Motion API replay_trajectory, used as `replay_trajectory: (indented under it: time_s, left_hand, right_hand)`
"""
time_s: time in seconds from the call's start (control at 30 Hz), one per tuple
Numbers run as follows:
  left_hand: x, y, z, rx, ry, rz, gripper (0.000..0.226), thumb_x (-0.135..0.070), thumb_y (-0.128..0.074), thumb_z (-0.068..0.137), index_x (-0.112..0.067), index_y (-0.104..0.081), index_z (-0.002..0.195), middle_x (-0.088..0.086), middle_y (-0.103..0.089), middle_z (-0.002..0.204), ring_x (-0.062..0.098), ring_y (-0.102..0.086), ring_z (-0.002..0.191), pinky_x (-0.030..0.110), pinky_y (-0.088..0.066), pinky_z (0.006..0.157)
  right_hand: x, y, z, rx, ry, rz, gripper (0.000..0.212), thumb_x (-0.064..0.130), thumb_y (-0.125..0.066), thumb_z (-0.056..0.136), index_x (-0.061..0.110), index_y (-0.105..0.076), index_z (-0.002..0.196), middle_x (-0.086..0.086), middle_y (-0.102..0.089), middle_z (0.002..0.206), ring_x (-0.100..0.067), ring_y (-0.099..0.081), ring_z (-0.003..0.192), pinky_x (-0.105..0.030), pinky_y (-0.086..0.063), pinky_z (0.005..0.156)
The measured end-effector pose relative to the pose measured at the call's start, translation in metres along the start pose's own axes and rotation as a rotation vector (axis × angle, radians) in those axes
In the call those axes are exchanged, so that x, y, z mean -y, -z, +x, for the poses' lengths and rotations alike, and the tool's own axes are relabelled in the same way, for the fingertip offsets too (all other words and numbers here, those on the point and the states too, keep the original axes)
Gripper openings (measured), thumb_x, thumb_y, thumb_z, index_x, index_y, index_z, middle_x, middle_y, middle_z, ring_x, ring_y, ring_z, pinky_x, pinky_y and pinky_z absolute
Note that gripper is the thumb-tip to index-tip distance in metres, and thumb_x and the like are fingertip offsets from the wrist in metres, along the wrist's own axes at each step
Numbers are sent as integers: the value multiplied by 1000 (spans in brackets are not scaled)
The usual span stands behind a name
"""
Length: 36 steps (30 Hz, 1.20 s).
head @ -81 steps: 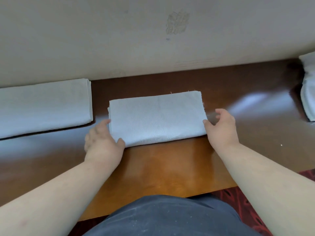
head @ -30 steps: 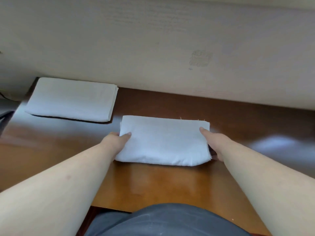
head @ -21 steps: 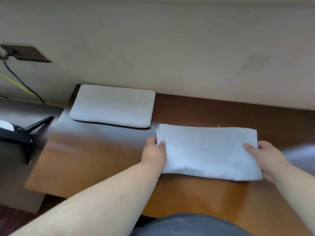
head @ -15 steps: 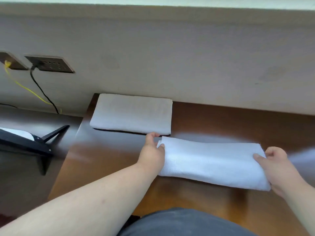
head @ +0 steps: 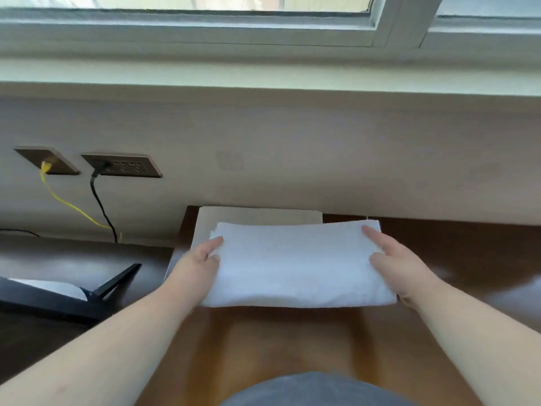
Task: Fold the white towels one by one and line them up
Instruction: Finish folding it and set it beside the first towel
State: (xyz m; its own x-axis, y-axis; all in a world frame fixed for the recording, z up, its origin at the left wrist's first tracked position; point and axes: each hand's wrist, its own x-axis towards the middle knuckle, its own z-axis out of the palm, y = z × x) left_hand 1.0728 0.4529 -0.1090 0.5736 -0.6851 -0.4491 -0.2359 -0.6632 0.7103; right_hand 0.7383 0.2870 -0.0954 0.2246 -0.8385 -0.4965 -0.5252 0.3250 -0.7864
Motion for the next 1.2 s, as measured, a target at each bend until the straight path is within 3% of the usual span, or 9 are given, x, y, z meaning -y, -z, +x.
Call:
replay_trajectory:
  time_s: [0.07,0.13,0.3,0.5,0.6,0.7,0.97,1.1,1.2]
  left_hand:
    - [4,15,27,-29,-30,4,42,-28,-42,99,-52,-49,133,-6,-66,113,5,-62,71,15,-47,64]
    - [5,26,55,-79,-88,18,42,-22,-44,100,-45,-52,134,-8,-47,145,5,-55,103,10,-37,85]
    - [18,28,132,-120,-179,116,43,-5,-43,100,-19,-52,140,2,-38,152,20,-38,137,21,-25,110]
    - [46,7,159,-108,-27,141,47,-13,-50,99,-28,-46,143,13,-47,141,25,-53,100,29,-41,86]
    - [60,8,149,-194,-26,110,41,-28,-52,97,-36,-46,137,9,-51,133,20,-54,89,32,-44,73]
    - [70,8,135,-226,17,57,49,-47,-59,89,-39,-40,134,1,-53,124,15,-57,87,27,-43,59]
    - [69,3,111,-248,-46,-94,38,-28,-56,87,-56,-39,106,-17,-56,102,10,-59,85,24,-41,59]
    - [78,-6,101,-201,-42,4,38,-22,-53,91,-49,-40,113,-11,-52,114,7,-55,83,21,-38,57]
    - [83,-9,100,-208,-74,85,36,-20,-50,93,-43,-43,119,-8,-42,123,6,-53,82,20,-38,58]
  right_hand:
    - [17,-19,18,8,61,-47,70,8,-43,87,50,-44,143,10,-43,148,-19,-53,124,-39,-50,100]
    - [28,-38,39,13,113,-69,72,7,-43,87,47,-40,146,11,-40,149,-15,-51,123,-34,-49,100]
    - [26,-83,97,73,73,-158,78,3,-42,87,42,-28,153,7,-39,145,-6,-57,87,-10,-43,53]
    - [6,-100,117,-24,3,-218,76,5,-47,85,37,-31,152,2,-47,145,-20,-58,112,-19,-45,76]
    - [1,-100,111,-173,-15,-190,58,22,-62,87,31,-43,141,4,-59,124,-8,-60,91,-18,-42,63]
    - [-8,-101,103,-241,-131,-112,70,47,-74,80,24,-39,137,4,-61,105,-13,-60,88,-31,-50,71]
    - [-25,-100,95,-205,-67,-70,43,29,-69,87,33,-47,122,7,-62,100,-13,-63,90,-33,-53,74]
    - [-44,-102,94,-127,-143,-24,49,23,-67,93,23,-45,136,4,-62,107,-17,-62,97,-35,-53,83]
    - [-48,-103,94,-121,-111,-53,50,23,-67,93,24,-45,138,4,-64,109,-16,-63,96,-27,-48,74]
